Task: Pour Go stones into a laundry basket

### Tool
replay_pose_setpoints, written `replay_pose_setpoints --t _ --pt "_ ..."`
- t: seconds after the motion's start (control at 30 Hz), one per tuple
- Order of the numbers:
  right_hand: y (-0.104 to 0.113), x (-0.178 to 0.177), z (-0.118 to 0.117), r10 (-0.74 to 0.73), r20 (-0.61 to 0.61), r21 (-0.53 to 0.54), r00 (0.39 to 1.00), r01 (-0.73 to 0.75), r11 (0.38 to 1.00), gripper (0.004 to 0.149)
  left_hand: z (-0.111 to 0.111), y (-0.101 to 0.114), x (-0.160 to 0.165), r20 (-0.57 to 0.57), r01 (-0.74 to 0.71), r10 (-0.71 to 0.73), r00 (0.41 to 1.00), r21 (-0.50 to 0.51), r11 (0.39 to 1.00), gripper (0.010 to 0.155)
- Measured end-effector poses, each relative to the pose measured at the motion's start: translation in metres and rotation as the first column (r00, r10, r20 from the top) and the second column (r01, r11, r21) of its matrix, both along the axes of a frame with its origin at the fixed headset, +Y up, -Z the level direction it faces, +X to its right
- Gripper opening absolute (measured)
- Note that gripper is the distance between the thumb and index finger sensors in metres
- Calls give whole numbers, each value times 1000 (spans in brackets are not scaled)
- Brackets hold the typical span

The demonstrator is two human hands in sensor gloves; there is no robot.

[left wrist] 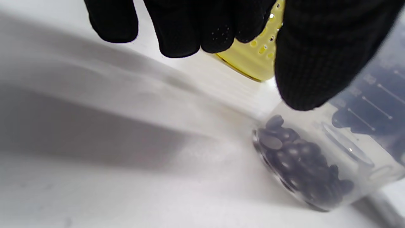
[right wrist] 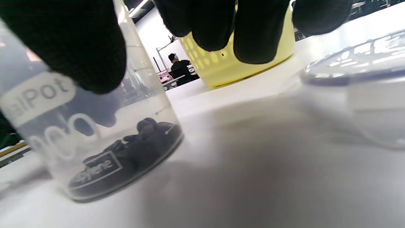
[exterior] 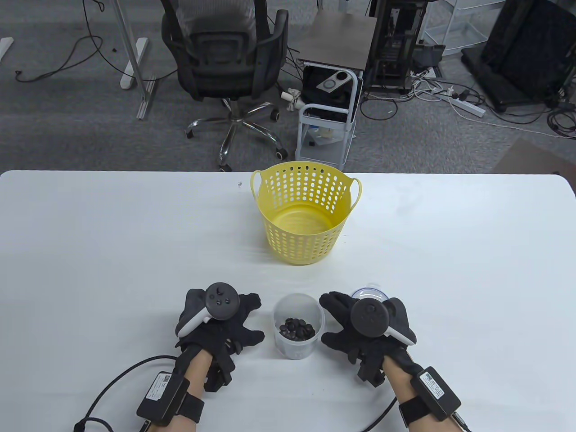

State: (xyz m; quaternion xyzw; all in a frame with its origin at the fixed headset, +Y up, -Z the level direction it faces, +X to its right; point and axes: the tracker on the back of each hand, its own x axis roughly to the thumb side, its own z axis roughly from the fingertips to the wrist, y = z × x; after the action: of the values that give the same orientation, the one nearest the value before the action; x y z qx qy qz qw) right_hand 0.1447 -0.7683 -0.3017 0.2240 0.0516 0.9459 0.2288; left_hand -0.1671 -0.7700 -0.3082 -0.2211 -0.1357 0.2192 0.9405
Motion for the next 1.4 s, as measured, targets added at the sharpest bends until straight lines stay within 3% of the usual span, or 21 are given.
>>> replay_pose_setpoints --t 0.23,0.43,0.67,0.9,1.13,1.4 --pt "-9 -6 2 -76 -34 -75 997 73 994 87 3 -13 23 100 -23 24 995 -7 1000 110" --pt "-14 -13 3 -126 -50 -132 991 119 984 90 6 -19 36 141 -31 26 990 31 999 114" --pt "-12 -14 3 -207 -53 -145 977 197 970 89 8 -15 43 158 -30 20 987 59 998 117" --pt "5 -13 8 -338 -58 -93 939 332 939 89 12 4 35 141 -139 118 983 150 979 120" --pt "22 -10 14 -509 -45 -46 860 507 861 88 19 20 32 119 -341 320 940 250 906 123" --pt "33 -14 22 -604 -42 -24 796 604 797 85 25 24 30 121 -569 562 818 317 759 129"
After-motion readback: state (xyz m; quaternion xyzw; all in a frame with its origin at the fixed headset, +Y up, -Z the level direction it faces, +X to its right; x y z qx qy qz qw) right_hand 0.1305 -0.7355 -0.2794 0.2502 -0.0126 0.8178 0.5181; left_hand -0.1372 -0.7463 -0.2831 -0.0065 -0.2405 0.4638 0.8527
